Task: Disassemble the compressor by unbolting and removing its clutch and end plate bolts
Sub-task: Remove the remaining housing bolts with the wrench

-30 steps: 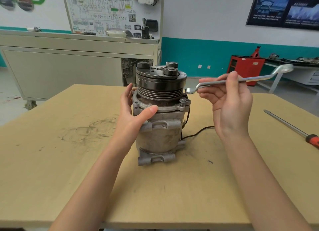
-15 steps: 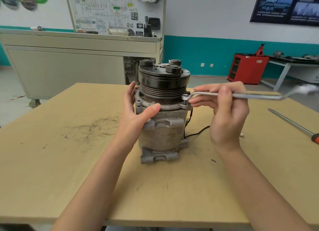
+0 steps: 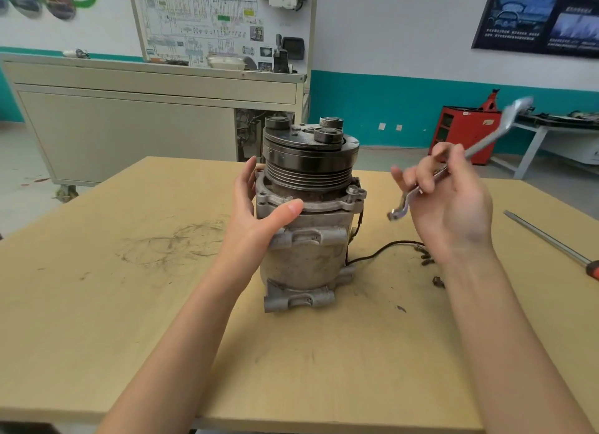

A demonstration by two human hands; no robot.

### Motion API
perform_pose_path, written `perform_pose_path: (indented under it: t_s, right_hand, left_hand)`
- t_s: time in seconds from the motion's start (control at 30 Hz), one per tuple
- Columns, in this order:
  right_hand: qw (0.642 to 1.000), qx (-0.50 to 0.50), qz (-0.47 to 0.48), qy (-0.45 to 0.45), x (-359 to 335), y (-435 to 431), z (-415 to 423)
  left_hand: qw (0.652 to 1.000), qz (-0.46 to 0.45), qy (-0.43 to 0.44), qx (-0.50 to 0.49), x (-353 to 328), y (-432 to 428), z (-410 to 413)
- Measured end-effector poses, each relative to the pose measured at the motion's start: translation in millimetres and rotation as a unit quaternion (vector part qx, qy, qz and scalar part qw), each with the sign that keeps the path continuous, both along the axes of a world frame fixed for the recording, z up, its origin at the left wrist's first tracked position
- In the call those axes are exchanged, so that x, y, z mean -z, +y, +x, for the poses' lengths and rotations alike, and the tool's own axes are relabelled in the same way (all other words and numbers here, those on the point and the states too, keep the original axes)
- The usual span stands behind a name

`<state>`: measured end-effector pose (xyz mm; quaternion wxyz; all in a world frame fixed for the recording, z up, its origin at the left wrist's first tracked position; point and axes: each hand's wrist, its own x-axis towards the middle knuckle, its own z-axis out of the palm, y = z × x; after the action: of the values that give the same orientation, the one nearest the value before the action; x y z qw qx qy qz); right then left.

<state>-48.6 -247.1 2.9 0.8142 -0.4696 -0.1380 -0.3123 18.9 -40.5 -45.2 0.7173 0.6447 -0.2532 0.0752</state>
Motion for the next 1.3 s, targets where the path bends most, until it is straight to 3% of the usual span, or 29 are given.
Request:
perform_pose_path:
  t_s: [0.07, 0.13, 0.3, 0.37, 0.57, 0.67, 0.73, 0.83, 0.9, 1.0, 1.1, 1.3]
  right_hand:
    - [0.979, 0.115, -0.167, 0.025, 8, 7, -3]
    - [0.931, 0.200, -0.305, 0.035, 16, 18, -3]
    - [0.851, 0.303, -0.429, -0.002, 26, 35, -3]
    - [0.845, 0.324, -0.425, 0.008, 27, 34, -1]
    - [0.904, 0.301, -0.303, 0.004, 24, 43, -3]
    - [0.901, 0.348, -0.257, -0.011, 17, 31, -7]
    - [0.864, 0.408, -0.291, 0.049, 11, 10, -6]
    - [0.748, 0.447, -0.417, 0.258, 14, -37, 5]
    - [0.687, 0.397, -0.468, 0.388, 24, -63, 11]
    - [0.602, 0.317, -0.525, 0.511, 42, -83, 17]
    - [0.567, 0.287, -0.541, 0.551, 56, -89, 25]
    - [0.551, 0.287, -0.539, 0.569, 68, -86, 35]
  left_hand:
    - [1.000, -0.001, 0.000, 0.003, 0, 0, -1]
    - [1.000, 0.001, 0.000, 0.003, -1, 0, -2]
    - [1.000, 0.005, -0.001, -0.004, -2, 0, -2]
    - [1.000, 0.006, 0.002, -0.008, -2, -1, -3]
    - [1.000, 0.006, 0.004, -0.012, -6, 1, -4]
    - [0.999, 0.013, -0.004, -0.037, -6, -1, -9]
    - [0.996, 0.019, -0.018, -0.084, -6, -7, -15]
    - [0.983, 0.038, -0.022, -0.180, -4, -19, -29]
    - [0.966, 0.058, -0.024, -0.251, -5, -29, -38]
    - [0.947, 0.075, -0.023, -0.313, -7, -40, -45]
    - [0.949, 0.092, -0.025, -0.300, -6, -39, -44]
    - [0.956, 0.142, -0.046, -0.252, -10, -11, -35]
